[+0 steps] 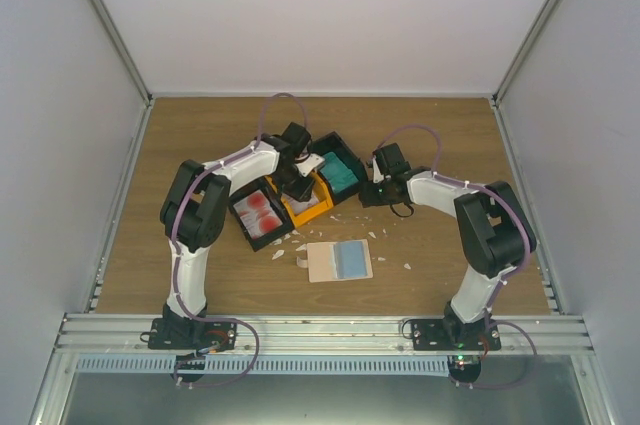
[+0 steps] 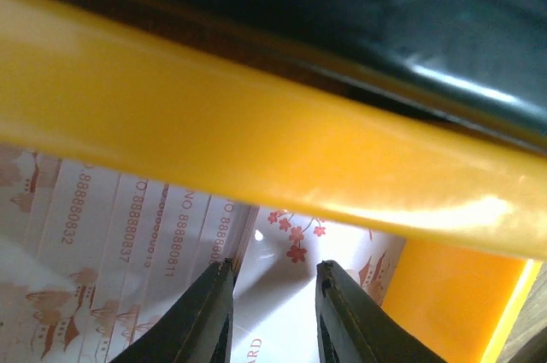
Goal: Put the credit cards into the card holder
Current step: Pick up the credit card from the storage box.
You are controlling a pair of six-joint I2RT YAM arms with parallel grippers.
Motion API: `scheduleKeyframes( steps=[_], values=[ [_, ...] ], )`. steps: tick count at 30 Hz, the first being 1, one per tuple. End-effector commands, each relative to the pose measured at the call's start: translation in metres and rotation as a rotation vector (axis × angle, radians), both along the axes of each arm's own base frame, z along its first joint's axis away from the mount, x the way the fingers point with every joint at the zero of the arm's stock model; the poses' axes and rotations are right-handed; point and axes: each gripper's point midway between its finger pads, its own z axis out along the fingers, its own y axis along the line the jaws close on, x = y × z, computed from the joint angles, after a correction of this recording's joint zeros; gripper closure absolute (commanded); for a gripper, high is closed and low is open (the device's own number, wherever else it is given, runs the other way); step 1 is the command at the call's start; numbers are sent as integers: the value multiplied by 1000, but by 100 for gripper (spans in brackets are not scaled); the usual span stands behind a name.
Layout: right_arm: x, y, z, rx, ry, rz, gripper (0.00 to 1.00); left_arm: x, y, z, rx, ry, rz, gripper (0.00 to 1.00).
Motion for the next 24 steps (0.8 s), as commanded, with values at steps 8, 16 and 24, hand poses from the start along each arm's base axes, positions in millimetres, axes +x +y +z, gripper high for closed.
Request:
scheduleKeyframes(
  steps=[8, 16, 24],
  values=[
    [3, 7, 4, 32, -14, -3, 44, -20, -16, 19, -67, 27, -35, 73],
    [3, 9, 4, 42, -12, -4, 44, -37, -22, 30, -80, 26, -38, 75],
    [2, 10, 2, 47, -8, -5, 44, -52, -28, 34, -90, 40, -55, 75]
  ],
)
